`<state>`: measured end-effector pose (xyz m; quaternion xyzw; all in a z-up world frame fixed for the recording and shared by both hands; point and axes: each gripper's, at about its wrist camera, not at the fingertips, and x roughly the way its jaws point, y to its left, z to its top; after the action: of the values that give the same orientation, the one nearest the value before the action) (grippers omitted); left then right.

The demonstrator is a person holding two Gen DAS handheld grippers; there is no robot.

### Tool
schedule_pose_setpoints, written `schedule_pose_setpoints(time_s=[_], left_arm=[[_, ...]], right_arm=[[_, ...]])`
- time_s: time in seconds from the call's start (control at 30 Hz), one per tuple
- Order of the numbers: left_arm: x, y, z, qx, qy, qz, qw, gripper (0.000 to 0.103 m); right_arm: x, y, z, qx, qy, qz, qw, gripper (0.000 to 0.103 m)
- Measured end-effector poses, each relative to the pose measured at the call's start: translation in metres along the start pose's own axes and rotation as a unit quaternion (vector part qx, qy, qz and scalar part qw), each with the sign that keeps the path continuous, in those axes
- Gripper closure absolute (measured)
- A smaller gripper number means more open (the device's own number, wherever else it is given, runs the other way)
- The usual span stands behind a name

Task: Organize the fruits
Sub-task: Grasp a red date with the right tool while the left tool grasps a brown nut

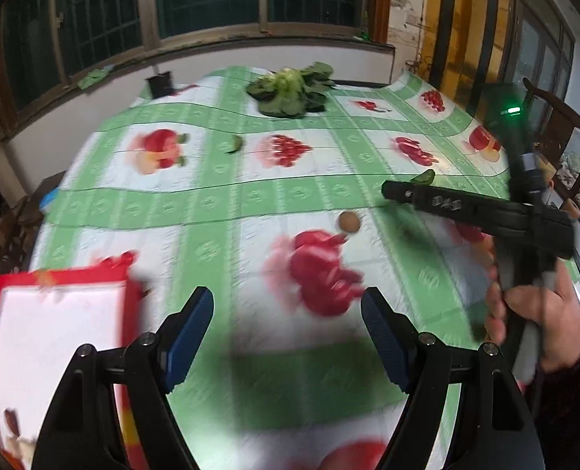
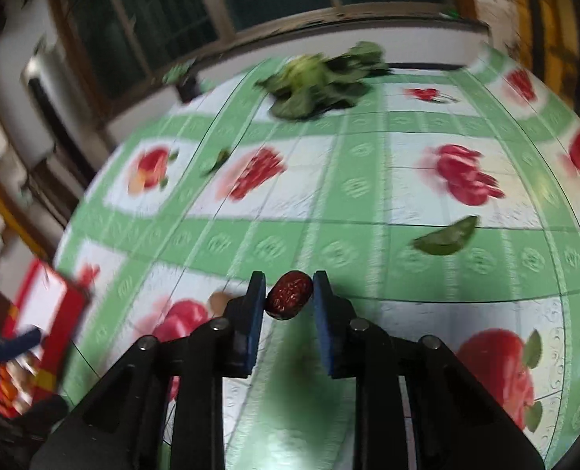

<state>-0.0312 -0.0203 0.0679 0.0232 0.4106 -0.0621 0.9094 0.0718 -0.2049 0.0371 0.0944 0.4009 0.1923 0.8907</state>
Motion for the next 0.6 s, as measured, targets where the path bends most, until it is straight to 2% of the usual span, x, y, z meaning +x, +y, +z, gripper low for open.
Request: schedule_pose_setpoints(time_s=[0.07,0.13,0.3,0.37,0.43,0.5,0.53,0.57,0.6], left_arm=[[0.018,-0.011,0.011,0.0,0.005,-0.01,0.9999,0.025],[0.033,-0.02,0.019,0.003,0.009,-0.015,0.9998,0.025],[0.063,-0.032,0.034,0.004,0.01,-0.007,0.9999,0.028],[0.074,-0.036,0.04,0.003,0.011,-0.005,0.9999,0.034],[0.085,-0.038,0.044,0.006,0.022,-0.008,0.9997,0.047],[0.096,-0.038,0.046,0.004,0.032,-0.008,0.9995,0.054],[0.101,-0.038,0.045,0.004,0.036,-0.007,0.9993,0.061],[0.103,-0.038,0.044,0.005,0.027,-0.003,0.9996,0.063],[0.103,-0.037,0.044,0.006,0.024,0.0,0.9997,0.076]], right_arm=[[-0.005,-0.019,0.005,0.046,-0.007,0.023,0.999,0.077],[-0.009,-0.031,0.008,0.069,-0.008,0.027,0.997,0.077],[-0.018,-0.042,0.015,0.101,-0.022,0.04,0.994,0.077],[-0.021,-0.042,0.017,0.102,-0.024,0.041,0.994,0.077],[-0.022,-0.043,0.017,0.108,-0.024,0.049,0.993,0.077],[-0.023,-0.044,0.018,0.112,-0.026,0.054,0.992,0.077],[-0.024,-0.043,0.018,0.111,-0.027,0.055,0.992,0.077],[-0.024,-0.043,0.018,0.11,-0.029,0.055,0.992,0.077],[-0.025,-0.042,0.018,0.11,-0.029,0.055,0.992,0.077]])
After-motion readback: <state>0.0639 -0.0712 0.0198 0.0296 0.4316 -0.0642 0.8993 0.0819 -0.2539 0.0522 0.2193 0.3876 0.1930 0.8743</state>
